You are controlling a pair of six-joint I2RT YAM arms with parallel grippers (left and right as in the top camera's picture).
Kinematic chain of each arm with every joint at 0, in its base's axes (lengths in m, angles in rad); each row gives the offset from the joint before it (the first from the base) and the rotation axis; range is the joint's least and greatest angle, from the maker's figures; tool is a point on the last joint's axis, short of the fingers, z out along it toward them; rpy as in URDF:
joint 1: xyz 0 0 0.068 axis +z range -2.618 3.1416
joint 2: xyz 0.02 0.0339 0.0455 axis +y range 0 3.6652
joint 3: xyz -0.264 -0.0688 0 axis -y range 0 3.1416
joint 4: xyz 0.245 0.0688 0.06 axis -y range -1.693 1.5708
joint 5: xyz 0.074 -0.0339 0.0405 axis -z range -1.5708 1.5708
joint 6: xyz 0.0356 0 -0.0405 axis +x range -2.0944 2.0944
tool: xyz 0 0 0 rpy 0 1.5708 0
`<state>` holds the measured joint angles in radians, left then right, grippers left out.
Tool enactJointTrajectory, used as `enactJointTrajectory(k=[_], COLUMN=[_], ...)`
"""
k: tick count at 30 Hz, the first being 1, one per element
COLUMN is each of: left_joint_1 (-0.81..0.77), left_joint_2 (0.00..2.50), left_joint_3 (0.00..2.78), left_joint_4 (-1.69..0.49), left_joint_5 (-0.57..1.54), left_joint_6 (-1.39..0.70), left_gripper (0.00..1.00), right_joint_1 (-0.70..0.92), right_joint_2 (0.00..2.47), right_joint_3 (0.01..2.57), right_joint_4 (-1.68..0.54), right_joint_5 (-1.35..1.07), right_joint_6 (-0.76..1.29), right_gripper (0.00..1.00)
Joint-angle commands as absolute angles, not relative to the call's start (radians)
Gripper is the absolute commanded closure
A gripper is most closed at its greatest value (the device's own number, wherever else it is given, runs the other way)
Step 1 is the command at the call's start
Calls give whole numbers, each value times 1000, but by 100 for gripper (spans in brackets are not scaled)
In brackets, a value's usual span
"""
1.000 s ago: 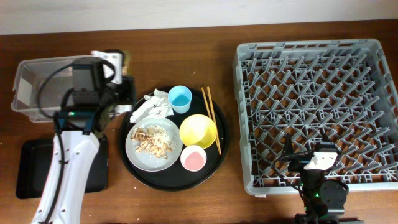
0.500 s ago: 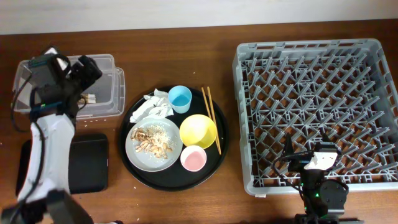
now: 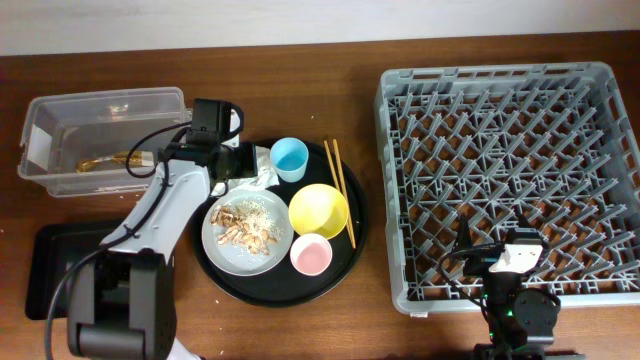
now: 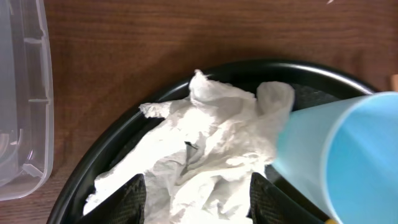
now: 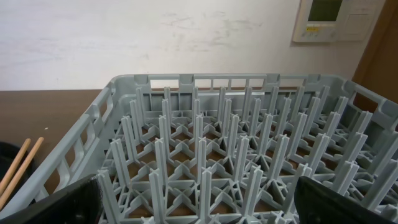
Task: Sort waste into correct bins and load items into the dishwasher rack
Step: 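Reach the left gripper back to the white tissue on the tray, then grasp the tissue and drop it into the clear bin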
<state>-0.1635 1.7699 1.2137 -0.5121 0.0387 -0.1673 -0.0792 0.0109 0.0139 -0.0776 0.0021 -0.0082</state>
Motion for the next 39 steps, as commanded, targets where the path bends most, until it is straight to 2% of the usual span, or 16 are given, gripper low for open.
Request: enactJointTrajectory(k=[1, 6, 7, 10, 12, 18, 22, 28, 31, 34, 37, 38, 39], left_joint_1=[-163, -163, -163, -163, -163, -162, -161, -96, -23, 98, 216, 234, 249], left_joint_2=[1826, 1945, 1949, 1945, 1921, 1691, 1544, 1465, 1446, 1447, 1505, 1531, 1560], left_joint_3=[1213, 1213, 1213, 1229, 1256, 1285, 1285, 1285, 1285, 1285, 1285, 1285, 1285], left_joint_4=[-488, -472, -472, -475, -516, -620, -613, -606, -479, -335, -313, -305, -294], left_joint_5=[11, 11, 11, 13, 23, 22, 18, 20, 19, 13, -80, -80, -79], left_joint_6=[-152, -151, -151, -152, -152, -152, -152, -170, -173, -316, -355, -355, -355], left_gripper=[48, 49, 56, 87, 99, 99, 99, 99, 99, 99, 99, 98, 90], right_joint_1=[-86, -86, -86, -86, -86, -86, -86, -86, -86, -86, -86, -86, -86], right_joint_2=[4, 4, 4, 4, 4, 4, 4, 4, 4, 4, 4, 4, 4], right_joint_3=[6, 6, 6, 6, 6, 6, 6, 6, 6, 6, 6, 6, 6], right_joint_4=[-81, -81, -81, -81, -81, -81, -81, -81, -81, -81, -81, -81, -81], right_joint_5=[7, 7, 7, 7, 7, 7, 7, 7, 7, 7, 7, 7, 7], right_joint_6=[-11, -11, -11, -11, -11, -11, -11, -11, -11, -11, -11, -11, -11], right_gripper=[1, 1, 1, 1, 1, 1, 1, 1, 1, 1, 1, 1, 2])
